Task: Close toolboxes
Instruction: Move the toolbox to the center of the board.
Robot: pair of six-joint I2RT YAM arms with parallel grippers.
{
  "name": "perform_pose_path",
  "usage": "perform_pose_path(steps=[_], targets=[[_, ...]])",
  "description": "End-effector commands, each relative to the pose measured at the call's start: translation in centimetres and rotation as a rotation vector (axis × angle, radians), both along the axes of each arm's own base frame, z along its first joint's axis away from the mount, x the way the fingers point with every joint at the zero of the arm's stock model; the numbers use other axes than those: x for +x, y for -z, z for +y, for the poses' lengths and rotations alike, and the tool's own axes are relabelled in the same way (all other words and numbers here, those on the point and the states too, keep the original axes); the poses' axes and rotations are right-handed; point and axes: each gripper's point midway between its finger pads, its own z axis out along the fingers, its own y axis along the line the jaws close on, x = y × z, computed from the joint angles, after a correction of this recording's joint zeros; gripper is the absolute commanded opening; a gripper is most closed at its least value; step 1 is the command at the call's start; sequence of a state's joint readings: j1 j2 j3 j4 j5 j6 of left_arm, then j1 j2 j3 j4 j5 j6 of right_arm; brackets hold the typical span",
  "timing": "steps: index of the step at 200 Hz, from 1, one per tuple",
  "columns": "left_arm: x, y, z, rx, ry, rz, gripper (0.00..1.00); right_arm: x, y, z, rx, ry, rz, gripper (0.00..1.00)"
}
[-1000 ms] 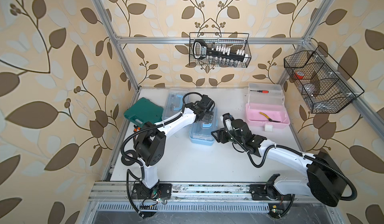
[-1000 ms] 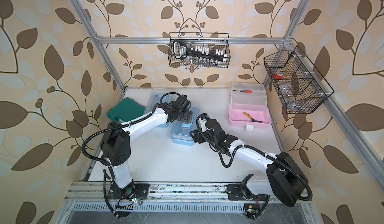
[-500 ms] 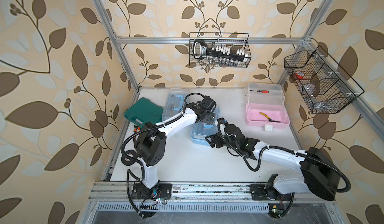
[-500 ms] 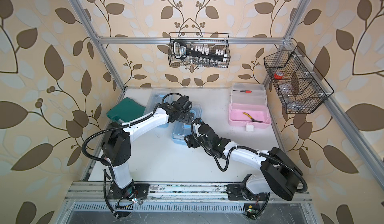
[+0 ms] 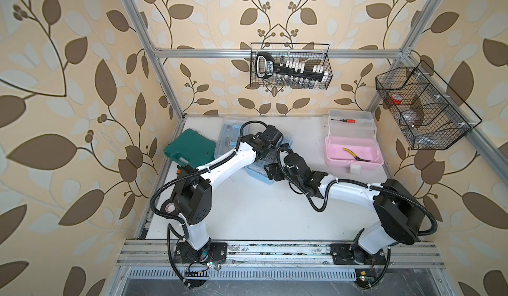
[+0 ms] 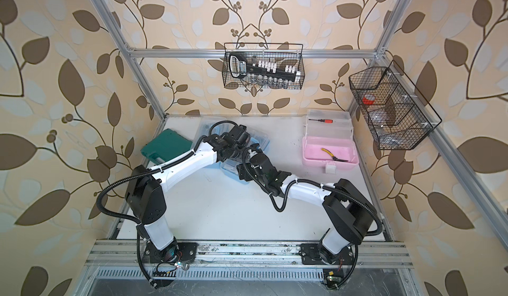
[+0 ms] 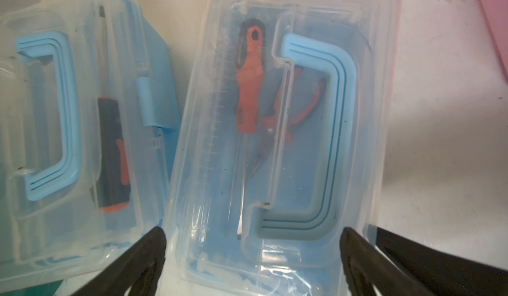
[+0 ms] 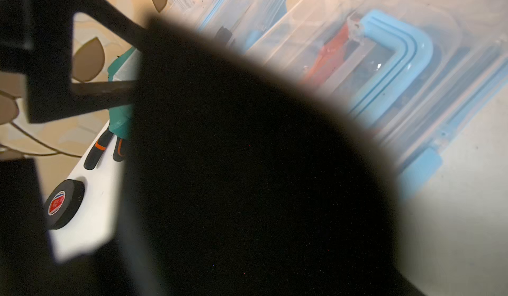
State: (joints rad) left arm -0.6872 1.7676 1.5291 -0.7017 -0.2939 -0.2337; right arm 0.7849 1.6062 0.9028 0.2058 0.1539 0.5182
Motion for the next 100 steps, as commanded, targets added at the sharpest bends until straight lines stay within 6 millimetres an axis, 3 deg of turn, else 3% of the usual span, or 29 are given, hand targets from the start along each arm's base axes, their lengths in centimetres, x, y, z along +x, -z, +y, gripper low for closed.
perform_pose_path(steps=[1, 42, 60, 100], targets=[[-2.2, -4.2, -0.4, -0.055, 0.057, -0.054, 0.99, 2.3, 1.2, -0.8, -0.052, 0.043, -0.003, 0.86], [-3.0, -5.4, 1.6, -0.051, 0.023, -0.093, 0.99, 5.2, 1.7, -0.2, -0.059, 0.014, -0.009, 0.86], [-3.5, -5.5, 2.1, -0.064, 0.014, -0.098, 0.99, 7.1, 1.8, -1.0, -0.063, 0.031, -0.018, 0.86], [-3.4, -5.2, 2.9, -0.063, -0.006, -0.095, 0.99, 7.7, 1.4, -0.5, -0.057, -0.036, -0.051, 0.86]])
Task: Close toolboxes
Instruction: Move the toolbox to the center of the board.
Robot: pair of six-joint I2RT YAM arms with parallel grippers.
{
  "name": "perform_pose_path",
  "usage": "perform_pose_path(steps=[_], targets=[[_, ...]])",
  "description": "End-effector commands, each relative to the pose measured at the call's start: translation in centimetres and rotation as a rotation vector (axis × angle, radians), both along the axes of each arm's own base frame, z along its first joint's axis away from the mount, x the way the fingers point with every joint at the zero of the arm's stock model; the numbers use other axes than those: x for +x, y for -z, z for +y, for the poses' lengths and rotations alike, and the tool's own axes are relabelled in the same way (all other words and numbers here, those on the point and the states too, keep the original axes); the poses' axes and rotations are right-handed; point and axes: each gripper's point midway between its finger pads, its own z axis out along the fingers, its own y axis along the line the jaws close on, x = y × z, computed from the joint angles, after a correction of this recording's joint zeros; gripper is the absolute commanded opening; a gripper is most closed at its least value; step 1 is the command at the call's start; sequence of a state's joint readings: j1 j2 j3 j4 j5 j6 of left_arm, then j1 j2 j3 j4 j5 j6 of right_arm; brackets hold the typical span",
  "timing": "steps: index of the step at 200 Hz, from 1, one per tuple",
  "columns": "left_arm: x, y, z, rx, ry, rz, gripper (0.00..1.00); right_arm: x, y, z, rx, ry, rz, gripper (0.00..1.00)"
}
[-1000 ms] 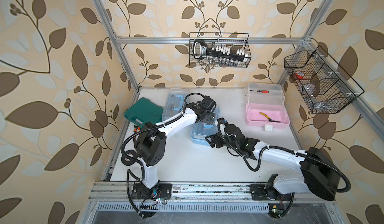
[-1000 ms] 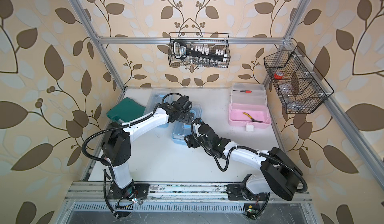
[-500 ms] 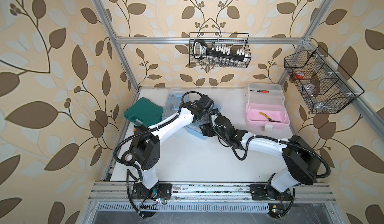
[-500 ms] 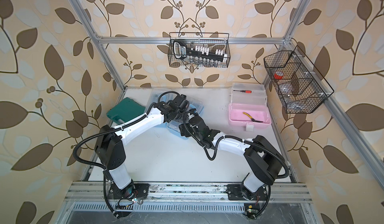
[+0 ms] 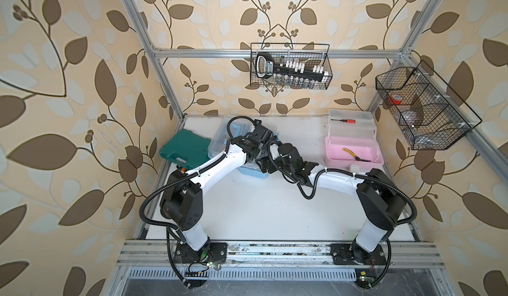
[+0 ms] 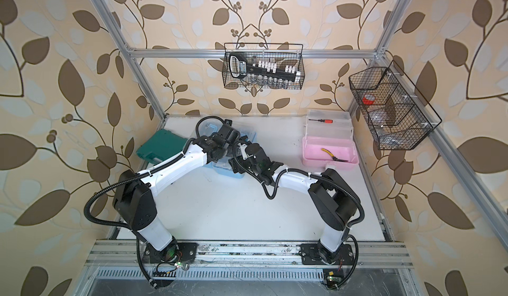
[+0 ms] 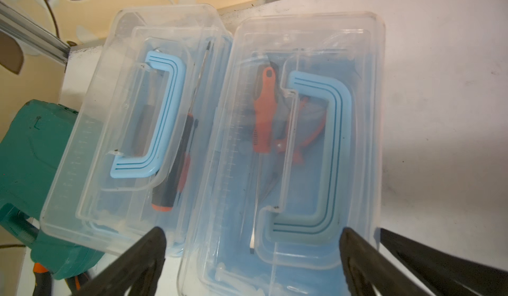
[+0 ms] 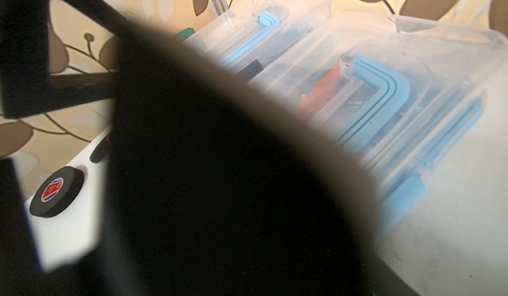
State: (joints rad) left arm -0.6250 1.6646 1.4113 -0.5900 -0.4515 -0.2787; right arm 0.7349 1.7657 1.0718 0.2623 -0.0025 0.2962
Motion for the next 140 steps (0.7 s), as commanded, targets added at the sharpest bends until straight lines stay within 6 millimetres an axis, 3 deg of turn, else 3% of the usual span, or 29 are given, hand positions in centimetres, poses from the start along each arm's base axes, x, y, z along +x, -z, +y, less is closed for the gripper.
perform_pose_path(steps=[1, 49, 98, 118, 140], targets=[[-5.2, -3.1, -2.3, -0.070, 0.183, 0.056, 0.99, 4.0, 2.3, -4.2, -0.003, 0.156, 0.055, 0.86], [-3.6, -3.3, -3.1, -0.112, 0.190, 0.054, 0.99, 2.2, -0.8, -5.2, -0.015, 0.092, -0.059, 0.87], [-2.1, -5.9, -4.4, -0.189, 0.208, 0.027, 0.99, 0.8, -0.4, -8.1, -0.074, 0.147, -0.053, 0.87], [-1.6, -7.1, -4.6, -0.217, 0.213, 0.013, 0.99, 0.7, 0.1, -10.9, -0.093, 0.248, -0.033, 0.87], [-1.9, -7.5, -5.3, -0.255, 0.243, 0.010, 0.99, 2.0, -0.2, -16.3, -0.046, 0.409, 0.018, 0.87]])
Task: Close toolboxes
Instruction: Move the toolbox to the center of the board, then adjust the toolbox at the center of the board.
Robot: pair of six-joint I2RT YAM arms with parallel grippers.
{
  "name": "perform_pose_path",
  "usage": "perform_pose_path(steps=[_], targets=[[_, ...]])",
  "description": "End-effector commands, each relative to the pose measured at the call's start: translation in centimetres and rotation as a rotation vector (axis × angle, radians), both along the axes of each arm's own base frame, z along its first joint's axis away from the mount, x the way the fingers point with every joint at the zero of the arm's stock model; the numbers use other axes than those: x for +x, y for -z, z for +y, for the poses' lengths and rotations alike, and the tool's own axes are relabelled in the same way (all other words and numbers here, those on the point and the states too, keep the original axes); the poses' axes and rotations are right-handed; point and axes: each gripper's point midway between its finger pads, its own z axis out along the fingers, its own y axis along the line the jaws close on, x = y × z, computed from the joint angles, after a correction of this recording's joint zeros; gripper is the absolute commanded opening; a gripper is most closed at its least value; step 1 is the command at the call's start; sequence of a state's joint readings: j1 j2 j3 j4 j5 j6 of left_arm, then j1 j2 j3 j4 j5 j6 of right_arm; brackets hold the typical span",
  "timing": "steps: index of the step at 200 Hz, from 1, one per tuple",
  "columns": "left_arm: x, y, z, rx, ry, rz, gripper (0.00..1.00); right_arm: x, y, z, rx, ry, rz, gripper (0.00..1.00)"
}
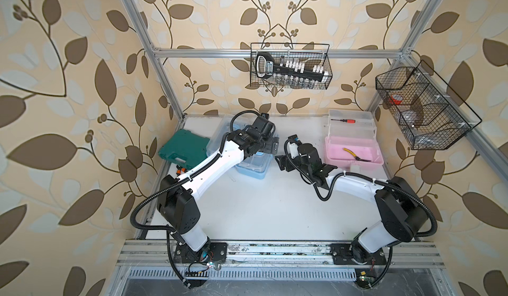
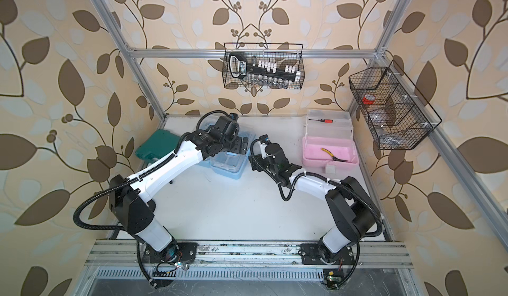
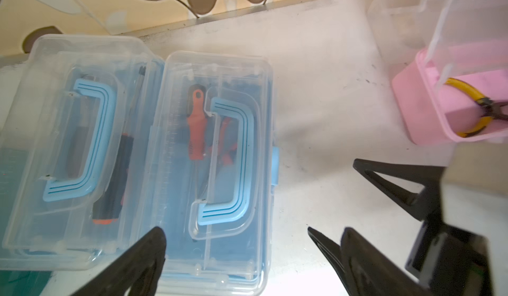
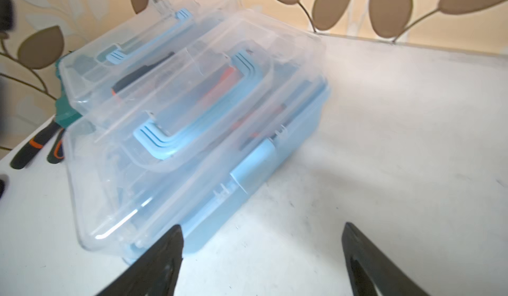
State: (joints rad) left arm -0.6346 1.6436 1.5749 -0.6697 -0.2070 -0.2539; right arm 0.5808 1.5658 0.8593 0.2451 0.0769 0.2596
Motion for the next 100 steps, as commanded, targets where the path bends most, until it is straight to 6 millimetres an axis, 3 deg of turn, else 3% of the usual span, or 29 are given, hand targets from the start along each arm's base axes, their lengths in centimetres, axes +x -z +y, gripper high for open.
perform_pose_path(steps=[1, 21, 49, 100], targets=[[-0.9, -2.2, -0.6, -0.062, 0.058, -0.014, 0.99, 1.3, -0.7, -6.0, 0.037, 0.212, 0.027, 0.87], [-1.7, -1.5, -1.2, -0.102, 0.094, 0.006, 0.99, 2.8, -1.0, -11.5, 0.089, 0.336, 0.066, 0.86], [-3.2, 0.1, -2.0, -0.157, 0.130, 0.056, 0.99, 4.8, -1.5, -17.4, 0.068, 0.469, 0.094, 0.86], [-4.9, 2.6, -2.8, -0.152, 0.146, 0.108, 0.99, 8.6, -1.4, -23.1, 0.053, 0.587, 0.132, 0.86]])
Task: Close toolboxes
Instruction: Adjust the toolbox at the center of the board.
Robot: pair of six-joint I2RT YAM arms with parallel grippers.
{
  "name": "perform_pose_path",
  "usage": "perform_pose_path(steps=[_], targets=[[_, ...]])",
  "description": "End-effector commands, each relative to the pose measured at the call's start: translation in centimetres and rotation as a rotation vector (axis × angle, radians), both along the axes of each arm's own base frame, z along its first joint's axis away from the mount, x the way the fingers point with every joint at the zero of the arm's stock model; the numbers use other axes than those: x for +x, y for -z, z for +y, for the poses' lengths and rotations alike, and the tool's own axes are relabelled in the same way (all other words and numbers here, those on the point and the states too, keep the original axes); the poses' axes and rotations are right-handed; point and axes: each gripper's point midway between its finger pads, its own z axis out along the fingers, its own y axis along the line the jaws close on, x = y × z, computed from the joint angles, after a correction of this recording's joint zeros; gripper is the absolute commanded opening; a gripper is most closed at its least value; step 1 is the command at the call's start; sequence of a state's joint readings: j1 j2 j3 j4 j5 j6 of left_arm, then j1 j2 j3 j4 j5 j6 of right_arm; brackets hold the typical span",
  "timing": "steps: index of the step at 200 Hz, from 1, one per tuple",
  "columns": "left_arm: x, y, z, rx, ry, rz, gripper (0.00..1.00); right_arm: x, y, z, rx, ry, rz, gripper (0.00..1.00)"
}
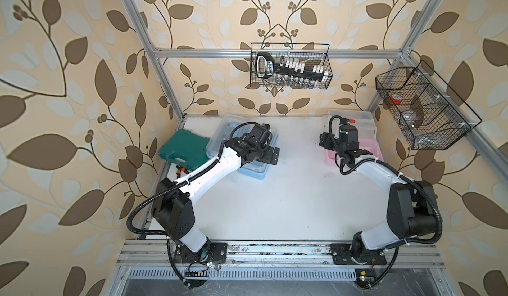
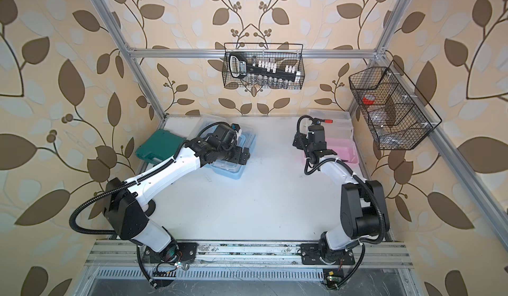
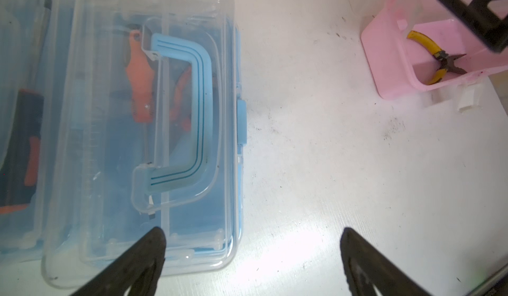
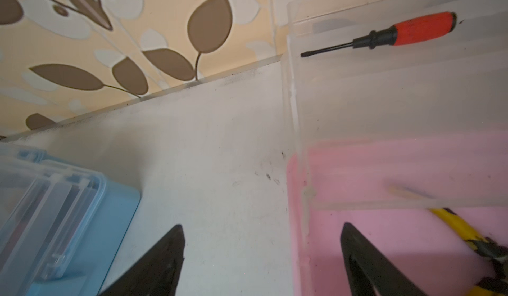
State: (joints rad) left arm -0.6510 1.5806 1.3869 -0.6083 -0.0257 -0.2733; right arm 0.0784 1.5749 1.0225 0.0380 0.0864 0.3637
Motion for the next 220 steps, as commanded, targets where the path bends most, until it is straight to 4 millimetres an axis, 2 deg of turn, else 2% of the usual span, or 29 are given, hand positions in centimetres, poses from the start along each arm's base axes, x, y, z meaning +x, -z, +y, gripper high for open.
perform_pose_path(steps=[1, 25, 49, 113, 136, 170, 196, 220], targets=[[-0.9, -1.8, -1.1, -0.073, 0.021, -0.027, 0.99, 0.9, 1.1, -1.4, 0.003, 0.023, 0.064, 0.86], [-1.2, -1.0, -1.5, -0.075, 0.026, -0.011, 0.99, 1.8, 3.2, -2.3, -0.021, 0.030, 0.152, 0.85], [-1.3, -0.2, -1.7, -0.072, 0.028, 0.004, 0.99, 1.6, 5.5, -1.3, 0.007, -0.017, 0.218, 0.78], [-1.6, 1.0, -2.2, -0.065, 0.039, 0.034, 0.99, -3.6, 9.6, -1.5, 0.030, 0.021, 0.323, 0.76], [-1.6, 1.3, -2.3, -0.061, 0.042, 0.039, 0.99, -4.4, 9.1, -1.5, 0.042, 0.024, 0.303, 0.76], [-1.9, 2.0, -2.2, -0.046, 0.044, 0.050, 0.99, -4.0, 7.0, -0.9, 0.054, -0.005, 0.258, 0.76], [-2.4, 2.4, -0.9, 0.006, 0.025, 0.048, 0.99, -3.8, 4.8, -0.3, 0.053, -0.026, 0.209, 0.76], [-3.4, 3.0, 1.2, 0.075, -0.002, 0.061, 0.99, -4.2, 2.8, -0.1, 0.046, -0.027, 0.179, 0.77]])
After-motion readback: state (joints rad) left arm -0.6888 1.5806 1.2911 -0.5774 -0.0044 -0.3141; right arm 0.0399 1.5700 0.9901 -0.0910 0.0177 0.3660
